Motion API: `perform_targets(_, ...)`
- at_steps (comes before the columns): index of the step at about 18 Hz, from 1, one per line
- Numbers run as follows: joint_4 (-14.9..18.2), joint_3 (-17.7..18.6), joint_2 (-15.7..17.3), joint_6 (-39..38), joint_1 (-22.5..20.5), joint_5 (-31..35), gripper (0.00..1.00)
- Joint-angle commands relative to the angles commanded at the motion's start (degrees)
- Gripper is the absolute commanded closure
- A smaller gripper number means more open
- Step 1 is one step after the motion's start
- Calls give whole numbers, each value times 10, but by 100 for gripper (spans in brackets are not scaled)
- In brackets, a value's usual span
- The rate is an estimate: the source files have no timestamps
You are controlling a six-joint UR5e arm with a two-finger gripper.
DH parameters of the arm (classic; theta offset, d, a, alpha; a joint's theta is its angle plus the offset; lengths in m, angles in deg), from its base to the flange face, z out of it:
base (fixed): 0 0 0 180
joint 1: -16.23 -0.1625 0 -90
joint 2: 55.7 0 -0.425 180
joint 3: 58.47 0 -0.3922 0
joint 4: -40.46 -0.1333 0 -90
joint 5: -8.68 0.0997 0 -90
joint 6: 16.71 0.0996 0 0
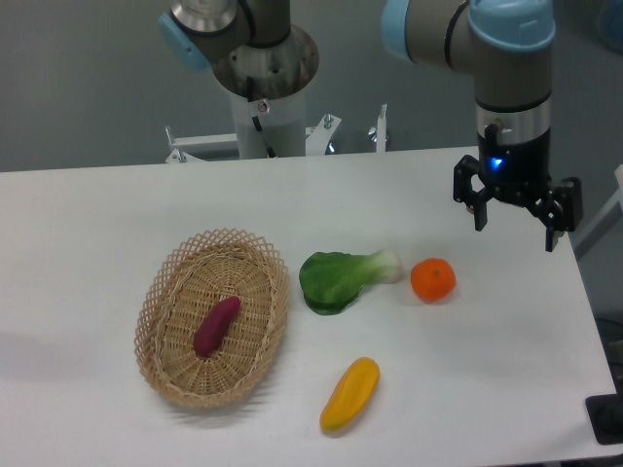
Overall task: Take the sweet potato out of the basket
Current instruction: 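Move the open gripper over the basket above the purple sweet potato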
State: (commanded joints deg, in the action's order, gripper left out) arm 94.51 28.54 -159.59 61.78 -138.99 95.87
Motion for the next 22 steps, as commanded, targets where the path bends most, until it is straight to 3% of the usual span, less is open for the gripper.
perform_targets(5,2,3,13,-2,3,2,0)
perform_targets(9,3,39,27,-27,16,-7,0)
perform_targets(14,3,75,36,-181,59,-26,0)
perform_targets(18,-2,94,27,-337,127,-21,0)
perform_targets(22,-3,107,13,-389,184,-19,0)
